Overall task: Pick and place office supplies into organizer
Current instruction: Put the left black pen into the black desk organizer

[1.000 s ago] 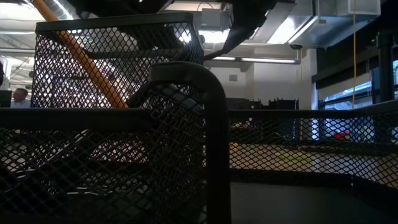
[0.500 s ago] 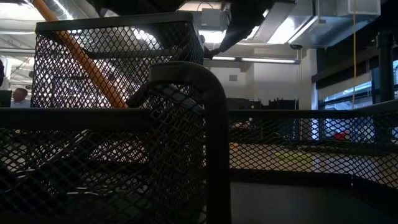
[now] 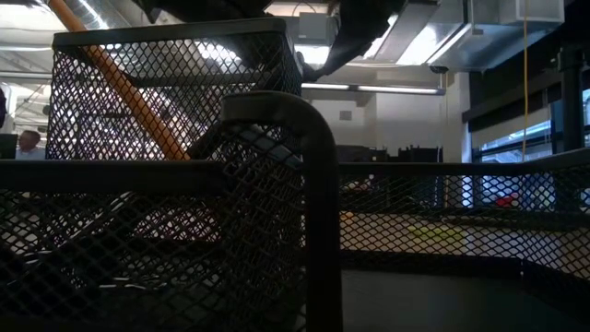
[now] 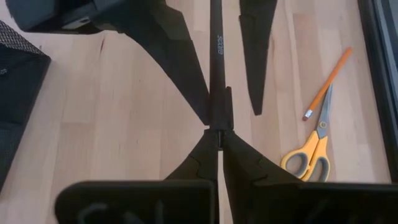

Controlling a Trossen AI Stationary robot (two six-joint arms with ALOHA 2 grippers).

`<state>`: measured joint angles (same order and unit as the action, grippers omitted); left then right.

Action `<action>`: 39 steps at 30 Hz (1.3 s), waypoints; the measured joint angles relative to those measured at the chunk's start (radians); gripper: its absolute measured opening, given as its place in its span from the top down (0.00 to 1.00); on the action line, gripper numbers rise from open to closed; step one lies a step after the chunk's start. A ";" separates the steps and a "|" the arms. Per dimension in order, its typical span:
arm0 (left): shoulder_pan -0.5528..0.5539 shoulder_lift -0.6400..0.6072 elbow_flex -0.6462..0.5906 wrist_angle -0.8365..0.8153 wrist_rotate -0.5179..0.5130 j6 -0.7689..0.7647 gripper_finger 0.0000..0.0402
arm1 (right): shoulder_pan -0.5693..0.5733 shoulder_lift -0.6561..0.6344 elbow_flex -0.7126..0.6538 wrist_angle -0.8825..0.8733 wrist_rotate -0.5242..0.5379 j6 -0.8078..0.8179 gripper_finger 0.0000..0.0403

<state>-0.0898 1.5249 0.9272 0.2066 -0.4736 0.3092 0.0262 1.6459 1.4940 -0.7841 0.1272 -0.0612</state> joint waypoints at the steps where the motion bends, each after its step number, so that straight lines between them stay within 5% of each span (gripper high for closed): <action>1: 0.000 0.000 0.000 0.000 0.000 0.000 0.71 | 0.001 0.000 0.000 0.000 0.000 0.000 0.97; 10: -0.001 0.000 0.000 -0.009 0.024 0.001 0.92 | 0.020 0.000 0.000 0.004 0.010 -0.002 0.97; 16: 0.000 0.000 0.000 -0.010 0.055 0.012 0.92 | 0.022 0.000 0.000 0.000 0.002 -0.001 0.93; 29: -0.016 -0.006 0.000 -0.032 0.040 -0.067 0.92 | 0.023 0.000 0.000 -0.087 -0.004 0.007 0.64; 39: -0.067 -0.057 -0.001 -0.045 0.018 -0.087 0.92 | 0.025 -0.015 -0.127 -0.015 0.002 0.016 0.61</action>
<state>-0.1565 1.4682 0.9258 0.1615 -0.4557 0.2218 0.0517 1.6307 1.3673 -0.7996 0.1289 -0.0449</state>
